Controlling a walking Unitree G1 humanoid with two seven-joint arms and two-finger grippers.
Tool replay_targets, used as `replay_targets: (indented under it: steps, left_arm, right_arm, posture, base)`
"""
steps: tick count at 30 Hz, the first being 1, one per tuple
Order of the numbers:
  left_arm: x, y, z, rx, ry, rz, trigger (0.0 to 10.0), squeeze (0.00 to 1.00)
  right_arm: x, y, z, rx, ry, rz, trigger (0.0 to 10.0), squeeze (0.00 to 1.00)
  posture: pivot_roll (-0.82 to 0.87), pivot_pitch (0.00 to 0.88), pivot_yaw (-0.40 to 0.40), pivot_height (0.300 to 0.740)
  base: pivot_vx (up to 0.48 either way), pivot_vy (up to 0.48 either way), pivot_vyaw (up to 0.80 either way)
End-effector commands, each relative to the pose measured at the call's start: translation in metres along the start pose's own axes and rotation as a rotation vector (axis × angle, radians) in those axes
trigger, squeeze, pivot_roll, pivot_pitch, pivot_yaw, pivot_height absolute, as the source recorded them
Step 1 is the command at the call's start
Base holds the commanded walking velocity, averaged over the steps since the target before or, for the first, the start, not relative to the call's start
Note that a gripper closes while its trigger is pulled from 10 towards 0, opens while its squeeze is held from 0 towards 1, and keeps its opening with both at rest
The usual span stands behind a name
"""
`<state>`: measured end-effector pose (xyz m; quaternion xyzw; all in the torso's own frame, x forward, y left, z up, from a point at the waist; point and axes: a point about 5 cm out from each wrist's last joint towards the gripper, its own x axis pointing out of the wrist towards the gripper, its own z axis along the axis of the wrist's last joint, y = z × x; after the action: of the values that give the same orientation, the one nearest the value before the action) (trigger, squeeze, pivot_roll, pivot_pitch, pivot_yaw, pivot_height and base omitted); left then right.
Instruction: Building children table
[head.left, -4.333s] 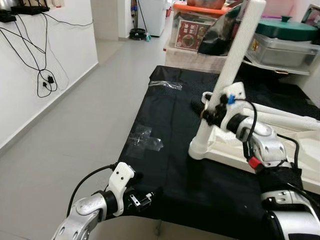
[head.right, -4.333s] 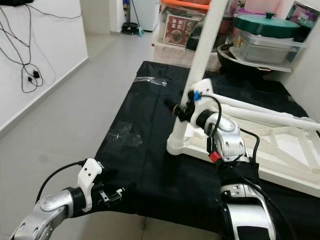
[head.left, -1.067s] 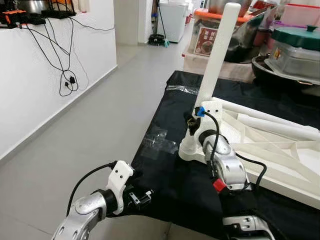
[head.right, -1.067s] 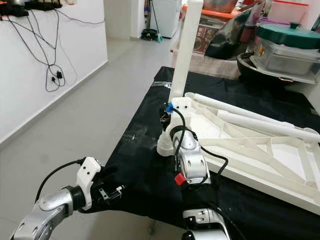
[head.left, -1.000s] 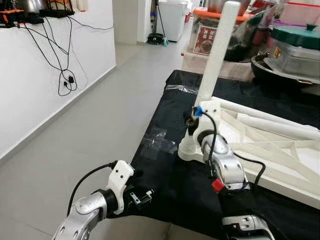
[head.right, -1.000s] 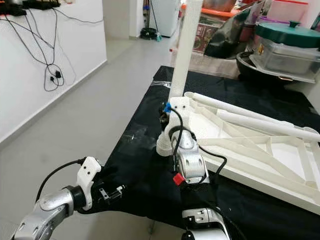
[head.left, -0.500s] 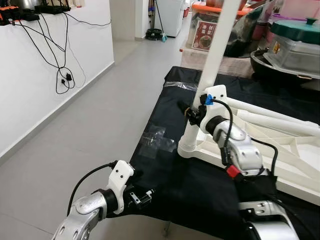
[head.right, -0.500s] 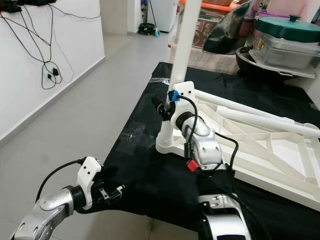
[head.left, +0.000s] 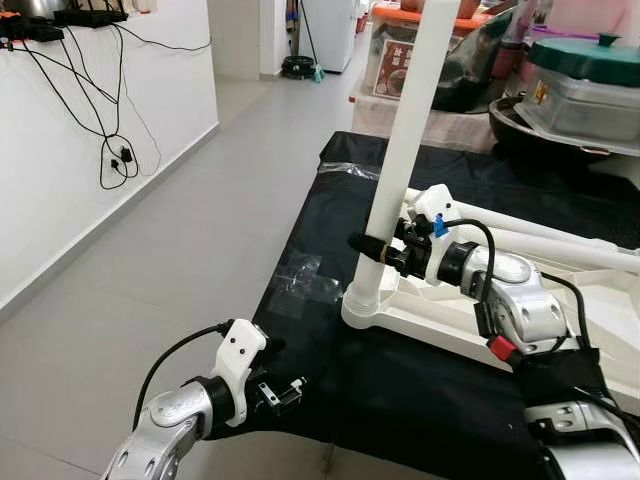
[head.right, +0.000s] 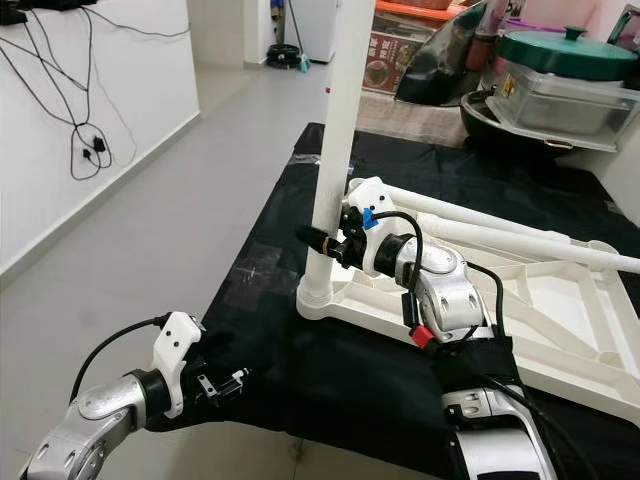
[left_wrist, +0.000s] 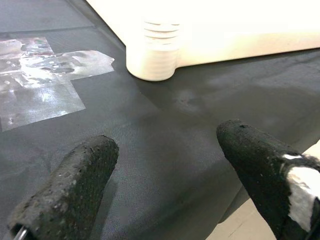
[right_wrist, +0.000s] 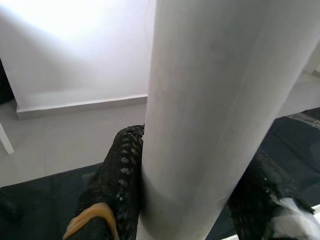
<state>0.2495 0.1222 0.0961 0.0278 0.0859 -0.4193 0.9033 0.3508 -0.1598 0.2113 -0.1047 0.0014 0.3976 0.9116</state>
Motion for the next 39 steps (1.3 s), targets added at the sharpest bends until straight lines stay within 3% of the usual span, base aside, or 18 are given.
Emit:
replay_targets:
  steps: [1, 3, 4, 6, 7, 8, 10, 12, 17, 18, 21, 22, 26, 27, 28, 33, 34, 39]
  left_arm:
    - [0.0, 0.0, -0.002, 0.0, 0.009, -0.004, 10.0, 0.0]
    - [0.001, 0.0, -0.002, -0.001, 0.01, -0.006, 10.0, 0.0]
    - [0.001, 0.0, -0.002, -0.001, 0.01, -0.006, 10.0, 0.0]
    - [0.001, 0.0, -0.002, -0.001, 0.009, -0.006, 10.0, 0.0]
    - [0.001, 0.0, -0.002, -0.001, 0.009, -0.006, 10.0, 0.0]
    - [0.002, -0.001, -0.002, -0.001, 0.009, -0.005, 10.0, 0.0]
    - [0.002, -0.001, -0.002, -0.001, 0.009, -0.005, 10.0, 0.0]
    - [0.002, -0.002, -0.003, -0.003, 0.008, -0.004, 10.0, 0.0]
    - [0.001, -0.001, -0.003, -0.003, 0.01, -0.003, 10.0, 0.0]
    - [0.001, -0.001, -0.003, -0.002, 0.011, -0.003, 10.0, 0.0]
    - [0.002, -0.001, -0.003, -0.002, 0.011, -0.004, 10.0, 0.0]
    - [0.003, -0.001, -0.003, -0.003, 0.009, -0.005, 10.0, 0.0]
    - [0.004, -0.001, -0.002, -0.004, 0.007, -0.006, 10.0, 0.0]
    - [0.004, -0.001, -0.002, -0.004, 0.007, -0.006, 10.0, 0.0]
    - [0.004, -0.001, -0.003, -0.005, 0.007, -0.007, 10.0, 0.0]
    - [0.004, -0.001, -0.003, -0.006, 0.007, -0.008, 10.0, 0.0]
    - [0.004, -0.001, -0.003, -0.006, 0.006, -0.007, 10.0, 0.0]
    - [0.004, -0.001, -0.003, -0.003, 0.006, -0.005, 10.0, 0.0]
  right_arm:
    - [0.008, 0.007, -0.007, 0.011, 0.035, 0.01, 0.0, 0.0]
    - [0.015, 0.001, -0.014, 0.065, 0.071, -0.154, 0.0, 0.0]
    - [0.015, 0.001, -0.014, 0.065, 0.071, -0.154, 0.0, 0.0]
    - [0.018, -0.007, -0.023, 0.136, 0.125, -0.405, 0.0, 0.0]
    - [0.018, -0.007, -0.023, 0.136, 0.125, -0.405, 0.0, 0.0]
    - [0.014, -0.006, -0.031, 0.197, 0.137, -0.603, 0.0, 0.0]
    - [0.014, -0.006, -0.031, 0.197, 0.137, -0.603, 0.0, 0.0]
    - [0.004, 0.01, -0.044, 0.249, 0.175, -0.83, 0.0, 0.0]
    - [-0.003, 0.021, -0.049, 0.25, 0.208, -0.916, 0.0, 0.0]
    - [-0.003, 0.019, -0.047, 0.242, 0.22, -0.923, 10.0, 0.0]
    - [-0.006, 0.009, -0.038, 0.223, 0.167, -0.956, 10.0, 0.0]
    - [-0.005, 0.007, -0.035, 0.23, 0.145, -0.94, 10.0, 1.0]
    - [-0.002, 0.001, -0.029, 0.237, 0.115, -0.895, 10.0, 1.0]
    - [0.005, -0.002, -0.02, 0.234, 0.073, -0.813, 10.0, 0.0]
    - [0.017, -0.007, 0.001, 0.222, -0.063, -0.555, 10.0, 0.0]
    - [0.019, 0.0, 0.009, 0.159, -0.106, -0.369, 10.0, 0.0]
    - [0.01, 0.002, 0.005, 0.088, -0.088, -0.239, 10.0, 0.0]
    - [-0.008, -0.003, -0.013, -0.005, 0.035, -0.008, 10.0, 0.0]
  posture:
    - [0.04, 0.0, -0.106, 0.74]
    - [0.04, 0.0, -0.108, 0.74]
    - [0.04, 0.0, -0.108, 0.74]
    - [0.04, 0.0, -0.108, 0.74]
    - [0.04, 0.0, -0.108, 0.74]
    - [0.04, 0.0, -0.11, 0.74]
    - [0.04, 0.0, -0.11, 0.74]
    - [0.05, 0.0, -0.114, 0.74]
    - [0.04, 0.0, -0.111, 0.74]
    - [0.04, 0.0, -0.109, 0.74]
    - [0.03, 0.0, -0.109, 0.74]
    - [0.03, 0.0, -0.109, 0.74]
    - [0.03, 0.0, -0.109, 0.74]
    - [0.03, 0.0, -0.108, 0.74]
    - [0.03, 0.0, -0.106, 0.74]
    - [0.03, 0.0, -0.108, 0.74]
    - [0.03, 0.0, -0.11, 0.74]
    - [0.03, 0.0, -0.112, 0.74]
  base:
    - [0.0, 0.0, 0.0]
    - [0.0, 0.0, 0.0]
    - [0.0, 0.0, 0.0]
    - [0.0, 0.0, 0.0]
    - [0.0, 0.0, 0.0]
    - [0.0, 0.0, 0.0]
    - [0.0, 0.0, 0.0]
    - [0.0, 0.0, 0.0]
    - [0.0, 0.0, 0.0]
    - [0.0, 0.0, 0.0]
    - [0.0, 0.0, 0.0]
    - [0.0, 0.0, 0.0]
    - [0.0, 0.0, 0.0]
    - [0.0, 0.0, 0.0]
    - [0.0, 0.0, 0.0]
    - [0.0, 0.0, 0.0]
    - [0.0, 0.0, 0.0]
    - [0.0, 0.0, 0.0]
